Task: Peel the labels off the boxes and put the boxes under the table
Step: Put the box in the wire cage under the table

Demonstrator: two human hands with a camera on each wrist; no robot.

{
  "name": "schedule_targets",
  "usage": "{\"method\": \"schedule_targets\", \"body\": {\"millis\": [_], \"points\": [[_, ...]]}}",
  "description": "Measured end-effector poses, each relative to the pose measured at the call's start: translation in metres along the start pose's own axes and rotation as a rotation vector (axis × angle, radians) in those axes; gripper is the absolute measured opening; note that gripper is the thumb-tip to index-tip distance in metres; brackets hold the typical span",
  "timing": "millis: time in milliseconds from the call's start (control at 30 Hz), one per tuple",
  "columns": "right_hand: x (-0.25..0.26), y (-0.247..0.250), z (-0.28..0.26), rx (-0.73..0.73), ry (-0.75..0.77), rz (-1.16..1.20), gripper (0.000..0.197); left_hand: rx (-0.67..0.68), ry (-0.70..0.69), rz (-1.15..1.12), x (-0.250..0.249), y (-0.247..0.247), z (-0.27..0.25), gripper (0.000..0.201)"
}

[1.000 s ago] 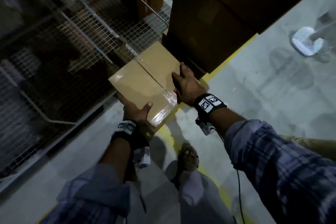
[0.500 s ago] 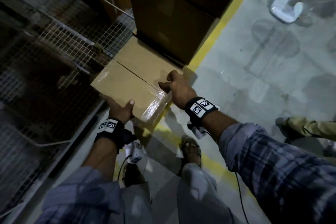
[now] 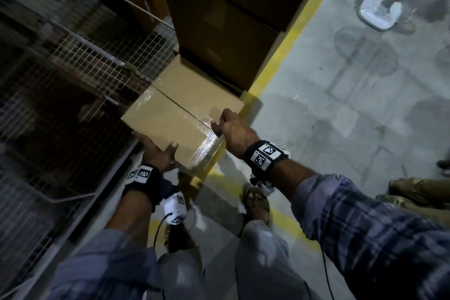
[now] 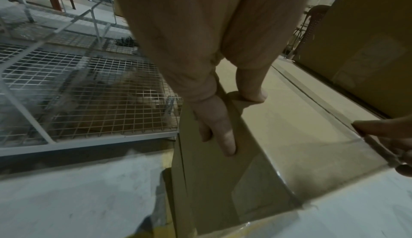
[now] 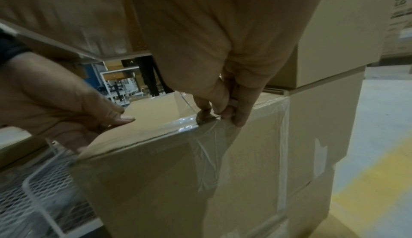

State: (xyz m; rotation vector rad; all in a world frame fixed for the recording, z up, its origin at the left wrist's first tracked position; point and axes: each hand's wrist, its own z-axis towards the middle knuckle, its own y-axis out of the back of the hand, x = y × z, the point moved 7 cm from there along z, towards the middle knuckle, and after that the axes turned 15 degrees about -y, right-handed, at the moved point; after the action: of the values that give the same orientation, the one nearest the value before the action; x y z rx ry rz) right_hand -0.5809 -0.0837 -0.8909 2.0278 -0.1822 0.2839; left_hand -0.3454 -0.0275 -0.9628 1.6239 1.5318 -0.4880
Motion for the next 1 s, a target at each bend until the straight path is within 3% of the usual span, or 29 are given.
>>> {"method": "schedule_targets", "body": {"millis": [100, 167, 267, 333, 400, 467, 600, 700, 1000], "points": [[-0.003, 0.001, 0.003, -0.086, 0.025, 0.025, 0.032, 0.008, -0.035, -0.001, -0.002, 0.004, 0.001, 0.124], [-0.01, 0.003, 0.007, -0.112, -0.041, 0.117, 0.04, -0.036, -0.067, 0.083, -0.008, 0.013, 0.005, 0.133], [-0.033, 0.006, 0.007, -0.189, -0.234, 0.339, 0.041, -0.152, -0.177, 0.243, -0.02, 0.03, 0.02, 0.142], [-0.05, 0.007, 0.005, -0.214, -0.369, 0.517, 0.036, -0.253, -0.241, 0.313, -0.04, 0.043, 0.024, 0.136], [-0.06, -0.002, 0.005, -0.149, -0.455, 0.62, 0.044, -0.259, -0.244, 0.369, -0.052, 0.05, 0.035, 0.126], [-0.062, -0.021, 0.008, 0.005, -0.506, 0.58, 0.062, -0.192, -0.257, 0.4, -0.054, 0.052, 0.047, 0.125], [-0.056, -0.042, 0.013, 0.116, -0.497, 0.581, 0.092, -0.129, -0.298, 0.44, -0.059, 0.05, 0.048, 0.121], [-0.053, -0.043, 0.012, 0.126, -0.472, 0.653, 0.088, -0.109, -0.329, 0.524, -0.061, 0.046, 0.044, 0.109], [-0.047, -0.041, 0.0, 0.169, -0.412, 0.536, 0.1, -0.051, -0.312, 0.61, -0.058, 0.05, 0.041, 0.11]]}}
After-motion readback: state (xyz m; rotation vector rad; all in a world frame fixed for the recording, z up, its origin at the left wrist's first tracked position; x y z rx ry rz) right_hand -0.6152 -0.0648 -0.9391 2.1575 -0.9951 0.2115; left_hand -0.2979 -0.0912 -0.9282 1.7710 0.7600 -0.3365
